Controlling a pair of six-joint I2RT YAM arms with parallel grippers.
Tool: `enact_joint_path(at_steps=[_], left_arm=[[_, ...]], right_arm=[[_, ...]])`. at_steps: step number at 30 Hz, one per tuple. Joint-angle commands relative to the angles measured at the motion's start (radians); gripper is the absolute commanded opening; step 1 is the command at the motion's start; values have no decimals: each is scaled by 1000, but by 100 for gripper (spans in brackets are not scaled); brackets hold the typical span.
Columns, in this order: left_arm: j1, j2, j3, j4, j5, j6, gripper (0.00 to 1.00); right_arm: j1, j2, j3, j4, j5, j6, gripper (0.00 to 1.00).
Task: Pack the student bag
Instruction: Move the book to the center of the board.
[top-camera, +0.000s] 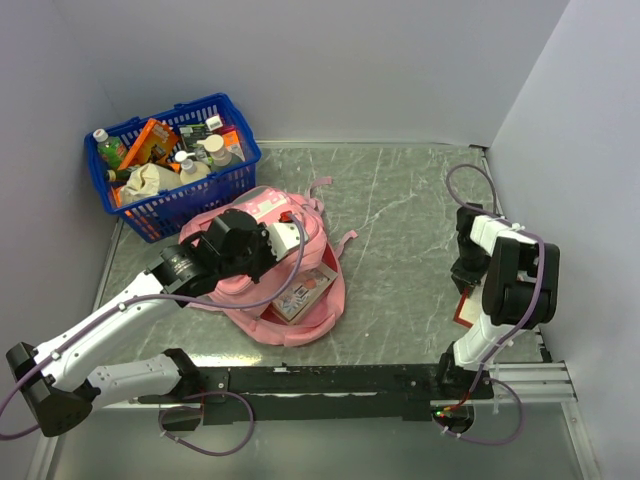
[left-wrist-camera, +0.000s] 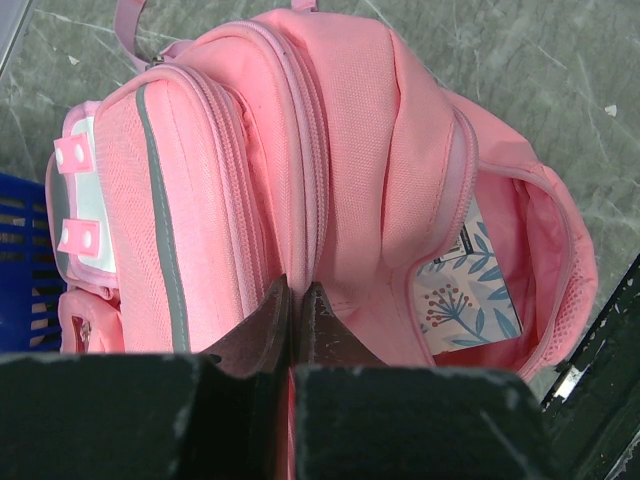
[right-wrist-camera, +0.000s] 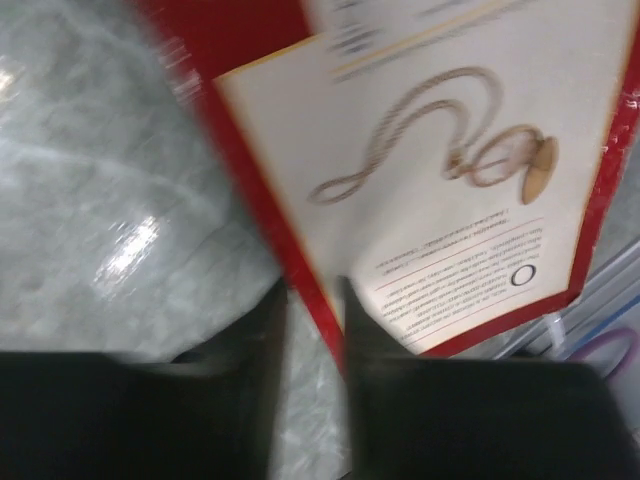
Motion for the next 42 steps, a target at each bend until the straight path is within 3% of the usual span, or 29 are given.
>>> enact_joint_path(at_steps=[1,2,9,17,23,27,28,30,32,34,35,39,42], left_arm=[[-6,-27,86,117,26,-2,2],[-6,-27,85,119,26,-2,3],[-6,-26,92,125,23,-3,3],[-4,-29,88,126,12,0,4],[-4,-32,72,140,12,1,4],[-4,-35,74,139,9,8,4],[-6,-35,74,137,4,8,4],[-6,-35,77,133,6,8,4],[-6,-33,82,134,7,8,4],[-6,-32,80,136,9,8,4],[-6,-32,77,137,9,8,4],[-4,-27,77,136,16,5,4],[-6,-20,85,128,19,3,4]], right_arm=[[-7,15,-24,97,-230,-42,5],[-7,12,-36,104,-257,-44,0],[57,3,-62,172,-406,-36,0],[213,-69,55,108,-438,-25,0],[341,-76,177,103,-554,-50,0],[399,-43,238,85,-565,-13,0],[407,-28,270,53,-450,5,0],[395,-45,267,-18,-348,57,31],[346,-80,197,-8,-344,88,72],[234,-166,75,35,-367,93,85],[193,-195,35,78,-418,78,100],[2,-316,-94,89,-427,-5,100],[-56,-367,-163,86,-403,-25,100]])
